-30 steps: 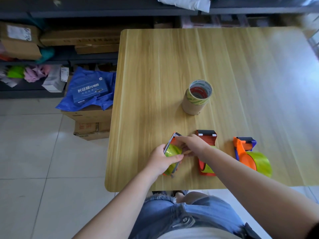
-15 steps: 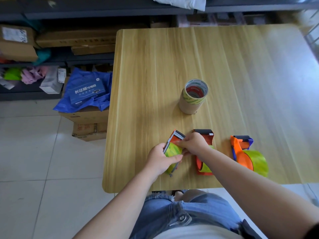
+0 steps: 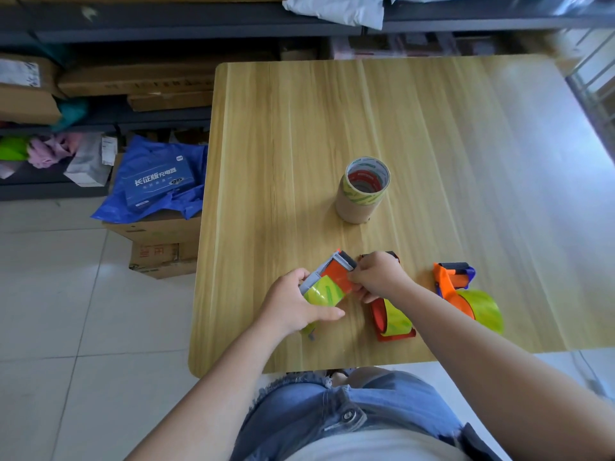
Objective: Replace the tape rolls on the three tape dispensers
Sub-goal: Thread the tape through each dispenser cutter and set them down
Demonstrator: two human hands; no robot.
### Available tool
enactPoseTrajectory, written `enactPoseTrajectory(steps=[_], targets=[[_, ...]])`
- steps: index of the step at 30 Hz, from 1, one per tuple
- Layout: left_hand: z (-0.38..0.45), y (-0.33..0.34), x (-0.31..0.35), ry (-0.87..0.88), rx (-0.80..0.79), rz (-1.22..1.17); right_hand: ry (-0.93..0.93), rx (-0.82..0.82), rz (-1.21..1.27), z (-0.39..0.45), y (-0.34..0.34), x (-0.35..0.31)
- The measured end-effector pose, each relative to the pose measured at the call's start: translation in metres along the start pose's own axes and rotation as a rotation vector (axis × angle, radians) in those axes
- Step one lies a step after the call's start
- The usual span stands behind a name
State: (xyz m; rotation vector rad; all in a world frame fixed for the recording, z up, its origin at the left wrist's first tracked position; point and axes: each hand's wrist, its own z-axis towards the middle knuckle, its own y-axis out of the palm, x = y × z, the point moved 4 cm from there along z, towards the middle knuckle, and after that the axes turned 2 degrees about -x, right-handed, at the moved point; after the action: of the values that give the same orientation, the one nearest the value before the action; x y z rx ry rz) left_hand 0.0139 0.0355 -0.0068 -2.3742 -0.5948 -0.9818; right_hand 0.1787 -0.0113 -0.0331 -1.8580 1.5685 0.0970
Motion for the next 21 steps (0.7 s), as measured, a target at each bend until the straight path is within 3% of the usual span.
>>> enactPoseTrajectory(steps=[5, 14, 21], targets=[[-0.004, -0.005, 0.005, -0.005, -0.005, -0.05, -0.03, 0.027, 0.033, -0.002, -0.017, -0.01], [-0.014, -0.003, 0.018, 0.048, -0.031, -0.073, -0.185, 0.244, -0.392, -0.003, -0.039, -0.026], [-0.022, -0.005, 0.017, 0.126, -0.009, -0.101, -0.285, 0.241, -0.283, 0.005, -0.051, -0.046]])
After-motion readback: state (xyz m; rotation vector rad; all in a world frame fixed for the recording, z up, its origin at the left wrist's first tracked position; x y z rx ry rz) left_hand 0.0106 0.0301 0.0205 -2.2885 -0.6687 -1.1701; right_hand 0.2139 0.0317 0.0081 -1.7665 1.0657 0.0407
